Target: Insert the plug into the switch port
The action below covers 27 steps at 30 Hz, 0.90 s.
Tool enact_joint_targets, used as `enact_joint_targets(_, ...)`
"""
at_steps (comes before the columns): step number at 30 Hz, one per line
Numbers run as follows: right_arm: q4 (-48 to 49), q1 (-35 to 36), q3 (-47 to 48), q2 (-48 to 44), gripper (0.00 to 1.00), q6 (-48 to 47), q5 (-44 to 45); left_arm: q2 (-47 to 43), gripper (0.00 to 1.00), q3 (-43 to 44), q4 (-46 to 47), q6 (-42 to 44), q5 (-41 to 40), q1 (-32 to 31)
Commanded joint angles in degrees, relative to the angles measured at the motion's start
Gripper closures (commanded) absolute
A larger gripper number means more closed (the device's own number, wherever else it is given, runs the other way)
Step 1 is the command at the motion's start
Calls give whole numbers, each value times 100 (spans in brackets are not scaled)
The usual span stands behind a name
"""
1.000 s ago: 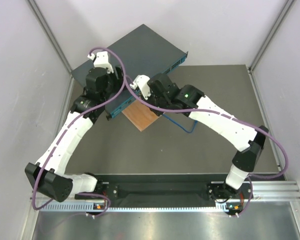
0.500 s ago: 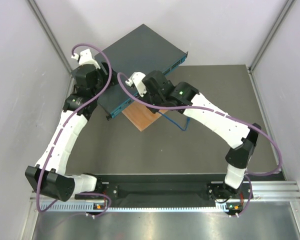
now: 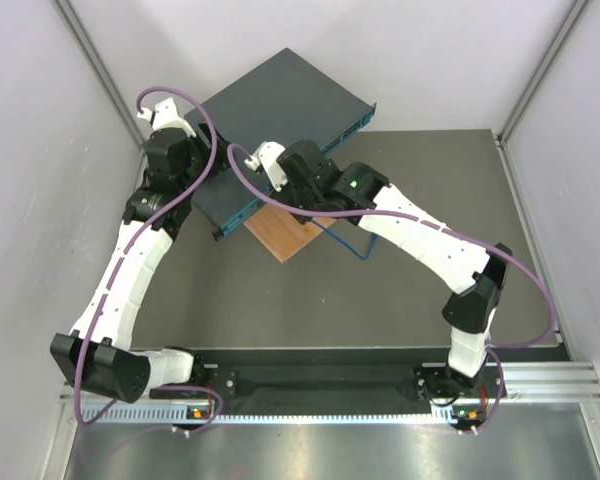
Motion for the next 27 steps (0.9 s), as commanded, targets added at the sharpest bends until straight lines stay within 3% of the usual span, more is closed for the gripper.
enact_joint_targets(1, 115, 118, 320, 28, 100, 65, 138, 11, 25, -135, -412, -117, 148, 27)
enact_joint_targets(16, 115, 180, 268, 134, 100, 65, 68, -6, 24, -214, -342, -135, 210, 36)
enact_joint_targets(27, 300, 224, 706, 266, 100, 205, 718, -15, 24, -249, -333, -214, 245, 36)
